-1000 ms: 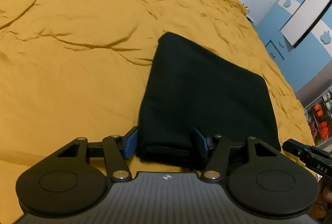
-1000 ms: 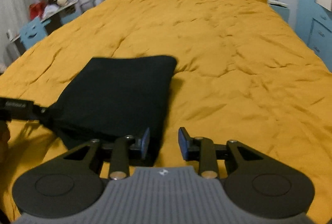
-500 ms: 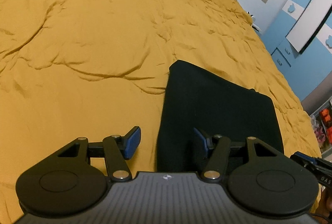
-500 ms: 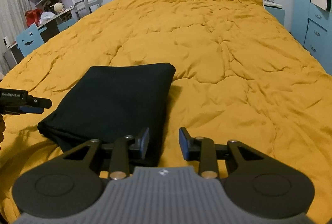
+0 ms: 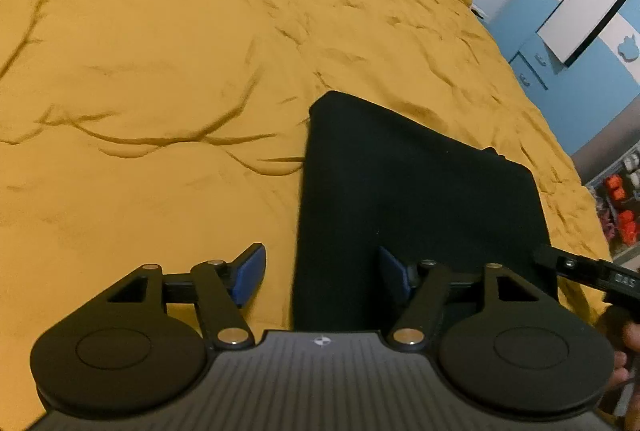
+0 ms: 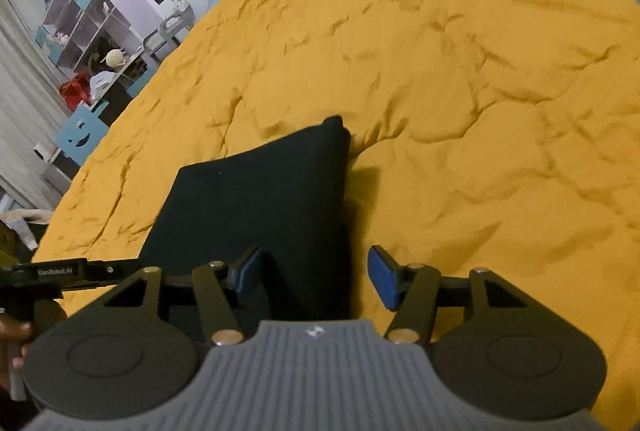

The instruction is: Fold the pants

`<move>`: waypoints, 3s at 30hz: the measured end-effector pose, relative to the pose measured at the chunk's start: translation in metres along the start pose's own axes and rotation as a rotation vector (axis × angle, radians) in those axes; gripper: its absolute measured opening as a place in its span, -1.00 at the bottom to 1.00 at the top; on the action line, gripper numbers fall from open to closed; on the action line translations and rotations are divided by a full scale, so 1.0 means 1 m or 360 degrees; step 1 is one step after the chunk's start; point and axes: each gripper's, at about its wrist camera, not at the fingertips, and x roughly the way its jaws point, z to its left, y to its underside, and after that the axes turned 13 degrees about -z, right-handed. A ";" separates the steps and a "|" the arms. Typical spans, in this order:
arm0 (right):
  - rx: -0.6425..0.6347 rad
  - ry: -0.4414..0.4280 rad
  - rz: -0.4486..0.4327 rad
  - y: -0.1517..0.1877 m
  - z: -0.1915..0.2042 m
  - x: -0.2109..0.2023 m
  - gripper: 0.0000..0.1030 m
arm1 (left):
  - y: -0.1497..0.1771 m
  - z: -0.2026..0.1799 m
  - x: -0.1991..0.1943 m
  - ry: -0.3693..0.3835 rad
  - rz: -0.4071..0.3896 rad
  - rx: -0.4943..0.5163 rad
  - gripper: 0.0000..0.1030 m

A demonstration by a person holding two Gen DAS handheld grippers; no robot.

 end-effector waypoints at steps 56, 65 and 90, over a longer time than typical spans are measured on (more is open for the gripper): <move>0.0353 -0.0813 -0.0087 -0.004 0.047 -0.052 -0.61 | -0.008 -0.020 -0.103 0.0564 -0.0162 -0.0060 -0.50; 0.0238 -0.0818 -0.0068 -0.006 0.112 -0.080 -0.61 | -0.012 0.013 -0.144 0.0651 -0.0288 -0.0165 -0.52; 0.0373 -0.0809 0.0117 0.020 0.251 0.056 -0.61 | -0.071 0.147 -0.175 0.0377 -0.0306 -0.0230 -0.52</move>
